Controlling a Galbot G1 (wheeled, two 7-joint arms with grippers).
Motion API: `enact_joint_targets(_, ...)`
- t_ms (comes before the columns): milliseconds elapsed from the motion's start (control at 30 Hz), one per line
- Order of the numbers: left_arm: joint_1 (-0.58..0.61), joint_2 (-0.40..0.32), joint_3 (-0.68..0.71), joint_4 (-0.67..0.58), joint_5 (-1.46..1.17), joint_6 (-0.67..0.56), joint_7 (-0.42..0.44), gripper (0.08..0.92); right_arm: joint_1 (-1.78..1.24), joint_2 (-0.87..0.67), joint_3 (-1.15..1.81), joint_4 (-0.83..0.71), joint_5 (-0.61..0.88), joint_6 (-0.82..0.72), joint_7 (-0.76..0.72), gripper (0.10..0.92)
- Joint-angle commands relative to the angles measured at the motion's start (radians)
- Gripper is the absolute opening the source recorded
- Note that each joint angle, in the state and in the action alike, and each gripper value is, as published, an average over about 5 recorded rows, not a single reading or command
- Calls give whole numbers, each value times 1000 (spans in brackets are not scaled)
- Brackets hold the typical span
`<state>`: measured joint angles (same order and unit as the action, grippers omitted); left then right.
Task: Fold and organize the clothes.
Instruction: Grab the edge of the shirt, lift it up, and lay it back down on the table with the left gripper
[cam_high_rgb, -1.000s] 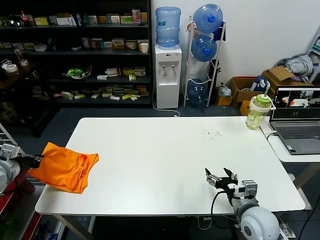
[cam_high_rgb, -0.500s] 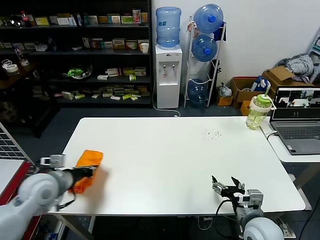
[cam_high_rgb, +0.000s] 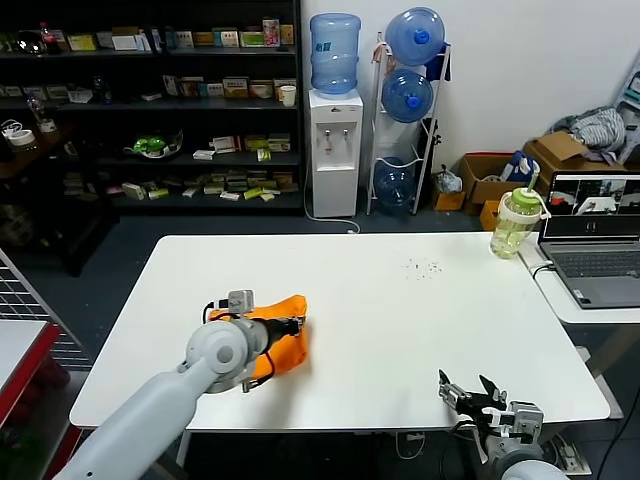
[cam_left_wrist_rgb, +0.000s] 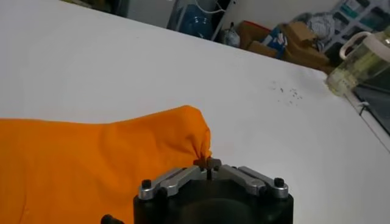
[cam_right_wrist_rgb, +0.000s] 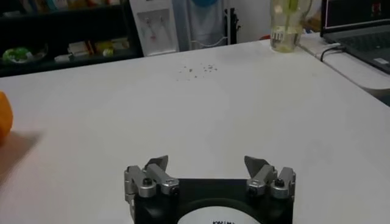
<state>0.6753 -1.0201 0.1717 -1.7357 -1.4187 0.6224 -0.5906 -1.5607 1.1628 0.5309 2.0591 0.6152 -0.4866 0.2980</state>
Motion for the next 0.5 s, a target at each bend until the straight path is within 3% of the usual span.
enact_joint_targets(33,-127,-160,122,88,20,-2,-64,94,-14,12,8,2,-4,-2,4,823)
enact_joint_targets(500,-145,-287,163,96,14,-5,-128,94,-8,0,11,9,10,-5,8,823)
